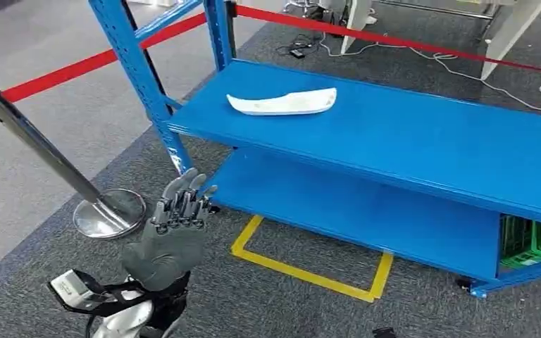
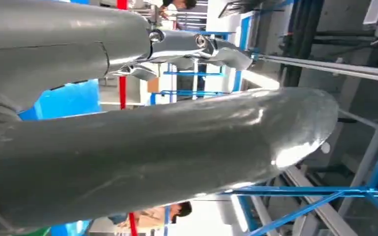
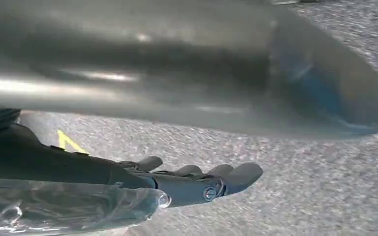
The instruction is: Take the parts from the cabinet and place them on the table.
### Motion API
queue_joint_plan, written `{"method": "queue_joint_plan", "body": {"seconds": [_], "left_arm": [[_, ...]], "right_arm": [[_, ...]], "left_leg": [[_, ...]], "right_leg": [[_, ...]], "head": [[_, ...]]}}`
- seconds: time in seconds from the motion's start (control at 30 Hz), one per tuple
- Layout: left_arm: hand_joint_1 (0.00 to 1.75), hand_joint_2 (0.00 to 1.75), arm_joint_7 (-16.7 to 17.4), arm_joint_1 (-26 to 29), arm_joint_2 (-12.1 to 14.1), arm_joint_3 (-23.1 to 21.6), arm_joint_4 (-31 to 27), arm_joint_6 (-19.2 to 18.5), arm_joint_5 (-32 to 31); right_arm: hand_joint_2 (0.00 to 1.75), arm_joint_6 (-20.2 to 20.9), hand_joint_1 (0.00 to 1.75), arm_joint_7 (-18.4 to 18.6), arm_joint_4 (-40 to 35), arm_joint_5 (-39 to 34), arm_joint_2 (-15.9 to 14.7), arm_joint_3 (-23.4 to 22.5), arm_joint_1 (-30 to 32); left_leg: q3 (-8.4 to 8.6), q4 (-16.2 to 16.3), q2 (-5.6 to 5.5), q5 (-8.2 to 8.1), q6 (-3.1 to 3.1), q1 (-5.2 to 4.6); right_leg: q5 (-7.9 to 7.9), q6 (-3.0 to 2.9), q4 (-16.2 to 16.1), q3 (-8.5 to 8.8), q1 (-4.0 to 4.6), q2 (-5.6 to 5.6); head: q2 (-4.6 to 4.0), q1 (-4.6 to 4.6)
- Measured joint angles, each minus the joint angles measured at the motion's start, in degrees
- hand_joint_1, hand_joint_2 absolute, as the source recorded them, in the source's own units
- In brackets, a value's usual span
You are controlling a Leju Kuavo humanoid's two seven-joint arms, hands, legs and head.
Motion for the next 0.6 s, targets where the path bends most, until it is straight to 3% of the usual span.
{"method": "queue_joint_plan", "body": {"seconds": [0.03,0.07,0.1,0.17,0.23,0.27,0.33,0.37,0.4,0.43,0.5,0.53,0.57,0.6], "left_arm": [[0.00,0.00,0.0,0.0,0.0,0.1,0.0,0.2,0.1],[0.00,0.00,0.0,0.0,0.0,0.2,0.0,0.3,0.2],[0.00,0.00,0.0,0.1,0.0,0.4,0.0,0.4,0.3],[0.00,0.00,0.0,0.1,0.0,0.3,0.0,0.7,0.2],[0.00,0.00,0.0,0.0,0.0,0.3,0.0,1.0,-0.1],[0.00,0.00,0.0,0.0,0.0,0.3,0.0,1.1,-0.2],[0.00,0.00,0.0,0.0,0.0,0.4,0.0,1.2,-0.2],[0.00,0.00,0.0,0.1,0.0,0.4,0.0,1.2,-0.2],[0.00,0.00,0.0,0.1,0.0,0.4,0.0,1.2,-0.2],[0.00,0.00,0.0,0.0,0.0,0.4,0.0,1.2,-0.2],[0.00,0.00,0.0,0.0,0.0,0.4,0.0,1.3,-0.2],[0.00,0.00,0.0,0.0,0.0,0.4,0.0,1.3,-0.2],[0.00,0.00,0.0,0.0,0.0,0.4,0.0,1.3,-0.2],[0.00,0.00,0.0,0.0,0.0,0.3,0.0,1.3,-0.2]], "right_arm": [[0.00,0.0,0.00,0.1,0.2,0.0,0.1,-0.1,0.2],[0.00,0.0,0.00,0.1,0.3,0.1,0.2,-0.2,0.2],[0.00,0.0,0.00,0.1,0.3,0.2,0.2,-0.3,0.0],[0.00,0.0,0.00,0.2,0.3,0.2,0.2,-0.5,0.0],[0.00,-0.1,0.00,0.2,0.3,0.3,0.2,-0.6,0.0],[0.00,-0.1,0.00,0.2,0.3,0.3,0.2,-0.6,-0.2],[0.00,-0.1,0.00,0.2,0.3,0.3,0.2,-0.6,-0.4],[0.00,-0.1,0.00,0.2,0.3,0.3,0.2,-0.6,-0.4],[0.00,-0.1,0.00,0.2,0.3,0.3,0.2,-0.7,-0.4],[0.00,-0.1,0.00,0.2,0.3,0.3,0.2,-0.7,-0.4],[0.00,-0.1,0.00,0.2,0.3,0.3,0.2,-0.7,-0.5],[0.00,-0.1,0.00,0.2,0.3,0.3,0.2,-0.8,-0.5],[0.00,-0.1,0.00,0.2,0.3,0.3,0.2,-0.8,-0.6],[0.00,-0.1,0.00,0.2,0.3,0.3,0.2,-0.8,-0.7]], "left_leg": [[0.29,0.0,-0.10,-0.25,-0.34,-0.13],[0.07,0.5,-0.22,-0.37,-0.63,-0.41],[-0.25,0.4,-0.20,-0.22,-0.84,-0.40],[-0.17,0.1,-0.13,-0.07,-1.14,-0.29],[-0.36,1.4,0.30,-1.08,-1.83,-0.31],[-2.01,4.7,0.49,-2.70,-2.15,-0.23],[-7.12,14.0,0.54,-6.30,-2.41,-0.16],[-9.30,17.3,0.54,-6.90,-2.37,-0.16],[-10.13,18.0,0.54,-6.12,-2.21,-0.16],[-9.79,16.5,0.54,-4.03,-1.95,-0.17],[-6.20,7.8,0.53,2.22,-1.01,-0.41],[-4.32,3.2,0.54,4.23,-0.37,-0.68],[-3.43,2.3,0.56,3.20,-0.10,-0.88],[-2.49,0.6,0.54,1.86,-0.14,-0.78]], "right_leg": [[0.09,0.44,-0.2,-0.09,-0.04,-0.01],[0.43,0.14,-1.8,0.66,-0.02,0.18],[-0.83,-0.57,-3.0,1.29,0.14,0.45],[-0.81,-1.09,-2.8,1.16,0.34,0.70],[-0.93,-2.23,-3.3,2.00,-0.01,0.65],[-1.10,-2.64,-3.4,2.25,-0.01,0.57],[-1.37,-3.04,-3.4,2.53,0.05,0.38],[-1.52,-3.22,-3.4,2.71,0.11,0.29],[-1.71,-3.30,-3.4,2.97,0.18,0.30],[-1.94,-3.31,-3.4,3.31,0.24,0.34],[-2.62,-3.06,-3.4,4.32,0.37,0.55],[-3.04,-2.80,-3.5,4.74,0.36,0.55],[-3.54,-2.36,-3.4,4.53,0.84,0.58],[-3.63,-2.20,-3.5,4.36,0.73,0.49]], "head": [[-0.02,0.07],[-0.02,0.20],[0.00,-0.02],[0.00,-0.22],[0.00,-0.42],[0.00,-0.64],[0.00,-0.70],[0.00,-0.72],[0.00,-0.72],[0.00,-0.72],[0.00,-0.72],[0.00,-0.72],[0.00,-0.63],[0.00,-0.77]]}}
